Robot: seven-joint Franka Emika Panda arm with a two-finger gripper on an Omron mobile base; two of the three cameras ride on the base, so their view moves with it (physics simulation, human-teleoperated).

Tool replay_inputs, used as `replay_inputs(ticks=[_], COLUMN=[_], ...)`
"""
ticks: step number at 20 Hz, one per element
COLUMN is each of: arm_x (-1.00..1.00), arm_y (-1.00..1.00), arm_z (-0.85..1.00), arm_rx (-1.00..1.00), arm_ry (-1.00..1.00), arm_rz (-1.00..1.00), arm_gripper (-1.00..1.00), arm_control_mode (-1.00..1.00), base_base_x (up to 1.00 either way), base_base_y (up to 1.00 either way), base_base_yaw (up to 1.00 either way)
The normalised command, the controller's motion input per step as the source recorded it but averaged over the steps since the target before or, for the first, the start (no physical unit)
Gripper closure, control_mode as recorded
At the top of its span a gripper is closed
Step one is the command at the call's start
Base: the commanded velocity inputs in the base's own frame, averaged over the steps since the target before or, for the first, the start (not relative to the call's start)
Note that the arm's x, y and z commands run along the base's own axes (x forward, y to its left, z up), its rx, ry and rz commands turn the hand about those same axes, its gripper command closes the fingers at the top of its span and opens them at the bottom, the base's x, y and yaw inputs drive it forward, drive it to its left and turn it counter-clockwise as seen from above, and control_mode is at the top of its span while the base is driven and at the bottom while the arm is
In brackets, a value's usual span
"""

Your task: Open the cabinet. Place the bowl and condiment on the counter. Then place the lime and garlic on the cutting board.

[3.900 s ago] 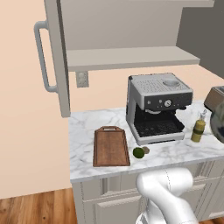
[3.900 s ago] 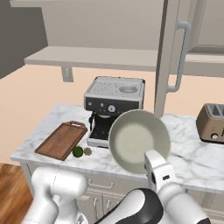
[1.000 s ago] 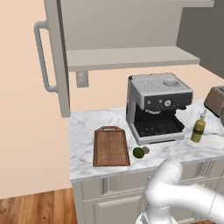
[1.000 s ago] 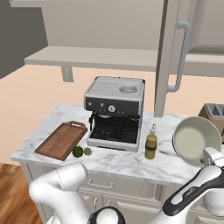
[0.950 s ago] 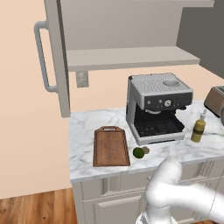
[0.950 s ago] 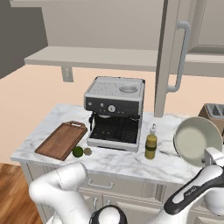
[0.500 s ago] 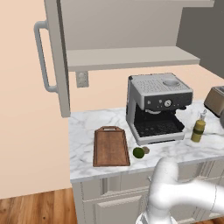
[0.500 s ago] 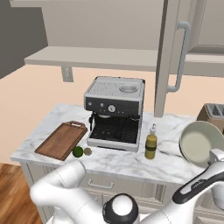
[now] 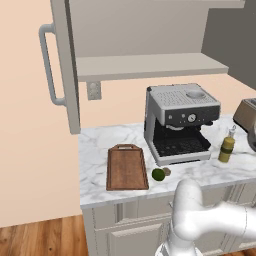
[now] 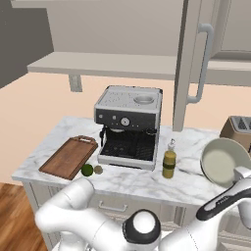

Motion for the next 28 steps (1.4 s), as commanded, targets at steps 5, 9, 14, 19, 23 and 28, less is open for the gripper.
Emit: replay_inputs(ticks=[5, 9, 14, 19, 23, 28], arm_x=[0.11, 0.03, 0.0, 0.0, -0.02, -0.08], arm_y=[0.0, 0.0, 0.0, 0.01, 0.08, 0.17], arm_z=[0.0, 0.0, 0.0, 0.0, 0.02, 0.0], arm_rx=[-0.09, -0.15, -0.15, -0.13, -0.11, -0.12], arm_ry=[0.05, 0.14, 0.15, 0.12, 0.07, 0.05], arm_rz=[-0.01, -0.04, -0.04, -0.03, -0.01, 0.0], arm_gripper=[1.0, 1.0, 1.0, 1.0, 1.0, -1.0], arm_control_mode=[-1.0, -1.0, -1.0, -1.0, -1.0, -1.0], base_base_x=[0.0, 0.0, 0.0, 0.0, 0.0, 0.0], base_base_y=[0.0, 0.0, 0.0, 0.0, 0.0, 0.0], base_base_yaw=[0.0, 0.0, 0.0, 0.0, 0.0, 0.0])
